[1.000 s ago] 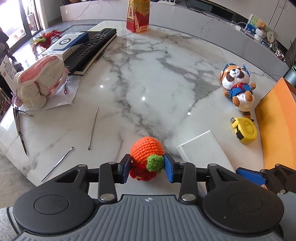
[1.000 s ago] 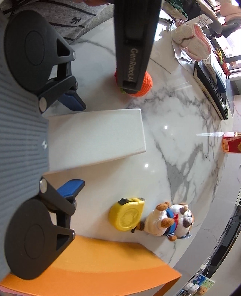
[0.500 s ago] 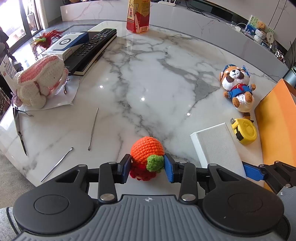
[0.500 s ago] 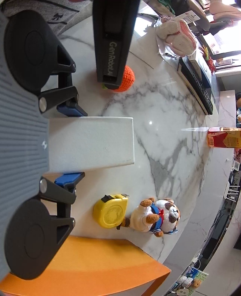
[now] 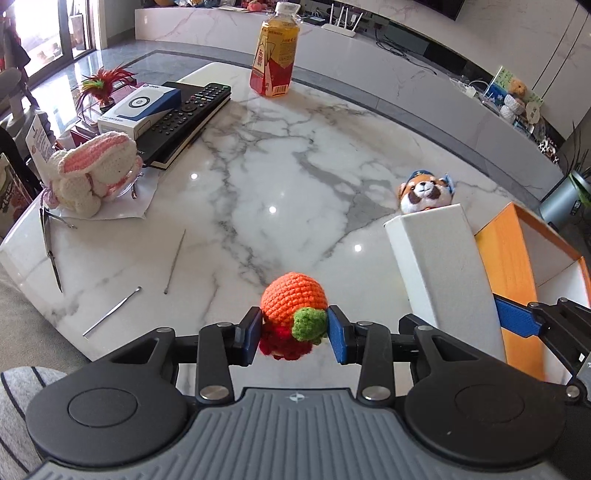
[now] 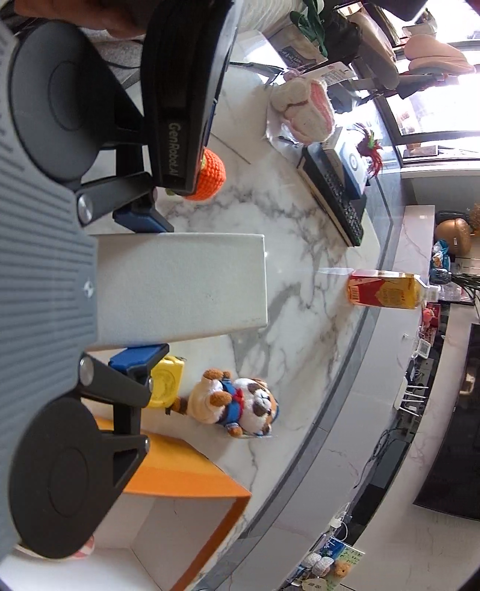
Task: Organize objects
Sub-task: 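Lift and carry the white box and crochet fruit toward the orange box, then lower the white box into the orange box with right tool while left holds fruit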
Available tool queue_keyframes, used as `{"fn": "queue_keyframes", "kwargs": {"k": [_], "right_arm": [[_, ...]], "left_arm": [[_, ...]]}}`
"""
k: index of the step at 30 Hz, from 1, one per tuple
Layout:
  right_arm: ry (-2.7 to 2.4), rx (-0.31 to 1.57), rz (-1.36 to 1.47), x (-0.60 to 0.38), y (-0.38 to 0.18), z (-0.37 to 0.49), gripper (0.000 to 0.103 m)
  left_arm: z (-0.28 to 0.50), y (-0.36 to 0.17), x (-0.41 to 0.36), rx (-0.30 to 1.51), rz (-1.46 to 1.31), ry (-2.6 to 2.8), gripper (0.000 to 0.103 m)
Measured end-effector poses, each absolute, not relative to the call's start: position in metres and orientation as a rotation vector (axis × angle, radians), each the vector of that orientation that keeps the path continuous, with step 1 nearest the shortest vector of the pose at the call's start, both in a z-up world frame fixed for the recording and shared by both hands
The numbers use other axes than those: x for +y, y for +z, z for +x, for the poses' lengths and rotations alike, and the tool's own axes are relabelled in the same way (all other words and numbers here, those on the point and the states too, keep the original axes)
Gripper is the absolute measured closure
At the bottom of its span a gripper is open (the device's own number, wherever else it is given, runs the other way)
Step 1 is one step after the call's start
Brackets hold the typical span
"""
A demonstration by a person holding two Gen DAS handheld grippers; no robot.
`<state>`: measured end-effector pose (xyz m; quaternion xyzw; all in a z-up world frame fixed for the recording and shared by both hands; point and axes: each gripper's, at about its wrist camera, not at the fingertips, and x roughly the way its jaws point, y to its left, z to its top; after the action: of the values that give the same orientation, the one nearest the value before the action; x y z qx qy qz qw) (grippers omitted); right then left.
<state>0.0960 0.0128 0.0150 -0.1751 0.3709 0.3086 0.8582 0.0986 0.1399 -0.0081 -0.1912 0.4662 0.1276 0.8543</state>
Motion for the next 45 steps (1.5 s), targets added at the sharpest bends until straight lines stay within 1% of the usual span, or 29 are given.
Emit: {"fn": "queue_keyframes", "kwargs": {"k": [5,11,18,21,25,33,40,45], "right_arm": [[0.656,0.717,-0.44,-0.017,0.05,0.101,0.041],[0.624,0.682,-0.488,-0.066,0.08,0.122,0.041],[0.674,0.66,-0.692,-0.128,0.091,0.169,0.041],[0.714,0.646,-0.822,-0.146,0.083,0.191,0.041],[0.801,0.656,-0.992,-0.157,0.059,0.221,0.041],[1.033,0.623,-1.135,-0.144,0.005,0.246,0.041],[1.106,0.687,-1.153,-0.125,-0.029,0.263,0.04],[1.146,0.664,-1.157,-0.122,-0.038,0.267,0.04]], "left_arm": [[0.115,0.023,0.106,0.943,-0.402,0.21,0.059],[0.15,0.052,0.041,0.902,-0.368,0.094,0.059],[0.182,0.055,-0.002,0.895,-0.344,0.041,0.059],[0.191,0.049,-0.01,0.908,-0.339,0.048,0.059],[0.201,0.037,-0.015,0.938,-0.345,0.064,0.059],[0.21,0.029,-0.024,0.967,-0.299,0.096,0.059],[0.211,0.029,-0.024,0.966,-0.292,0.079,0.059],[0.211,0.028,-0.022,0.968,-0.306,0.071,0.059]]}}
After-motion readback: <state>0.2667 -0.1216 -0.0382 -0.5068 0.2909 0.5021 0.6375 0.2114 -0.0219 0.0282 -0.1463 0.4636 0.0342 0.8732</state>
